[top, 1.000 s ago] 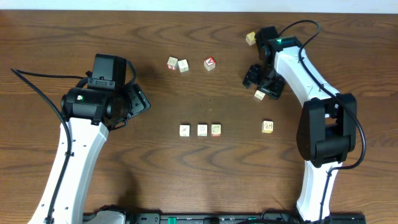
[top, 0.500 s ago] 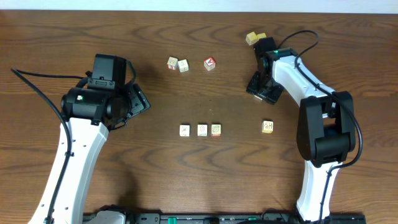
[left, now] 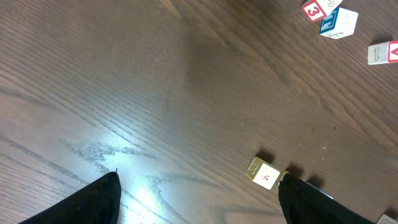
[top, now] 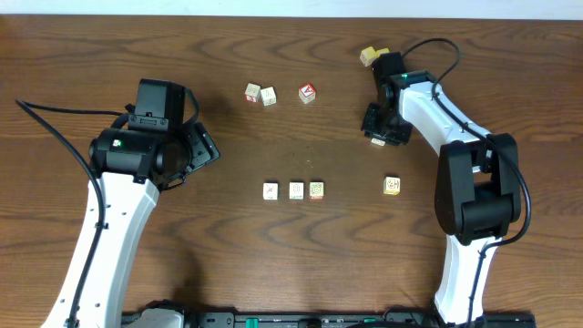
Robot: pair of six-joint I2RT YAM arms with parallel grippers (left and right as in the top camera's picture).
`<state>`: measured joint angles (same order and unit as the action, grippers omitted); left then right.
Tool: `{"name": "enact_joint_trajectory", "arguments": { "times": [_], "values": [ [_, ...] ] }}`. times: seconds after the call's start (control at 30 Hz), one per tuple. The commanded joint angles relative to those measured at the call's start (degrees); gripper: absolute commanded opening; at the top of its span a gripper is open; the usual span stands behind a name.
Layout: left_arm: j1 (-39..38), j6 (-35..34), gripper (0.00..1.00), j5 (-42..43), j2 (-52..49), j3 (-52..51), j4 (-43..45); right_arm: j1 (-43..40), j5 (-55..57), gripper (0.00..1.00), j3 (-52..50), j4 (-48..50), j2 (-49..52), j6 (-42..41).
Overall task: Lift 5 blocks
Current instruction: 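Carry the cat block with the right gripper to the row's right end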
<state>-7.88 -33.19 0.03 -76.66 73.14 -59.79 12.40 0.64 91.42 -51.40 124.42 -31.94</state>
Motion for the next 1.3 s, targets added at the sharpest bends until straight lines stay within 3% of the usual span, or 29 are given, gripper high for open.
{"name": "enact_joint_trajectory", "arguments": {
  "times": [0.0,0.17,0.37,0.47,0.6,1.27],
  "values": [
    [0.2,0.1,0.81,-0.7,0.0,0.1,-0.2,-0.2,-6.4,0.34,0.0,-2.3,-1.2,5.3],
    [0.2,0.1,0.81,-0.7,0.0,0.1,-0.2,1.9,-16.4,0.31,0.0,-11.1,-1.2,11.5],
    [0.2,0.1,0.81,-0.7,0.0,0.1,-0.2,6.2,-15.9,0.31,-0.5,-16.3,-1.2,12.5],
    [0.2,0.1,0.81,-0.7,0.0,0.1,-0.2,8.9,-14.6,0.28,-1.4,-16.0,-1.2,9.7],
    [0.2,0.1,0.81,-0.7,0.0,0.1,-0.2,12.2,-10.6,0.33,-3.8,-14.8,-1.2,4.5],
    [0.2,0.1,0.81,-0.7,0.0,0.1,-0.2,16.9,-8.7,0.35,-4.9,-19.0,-1.2,2.9]
  ]
}}
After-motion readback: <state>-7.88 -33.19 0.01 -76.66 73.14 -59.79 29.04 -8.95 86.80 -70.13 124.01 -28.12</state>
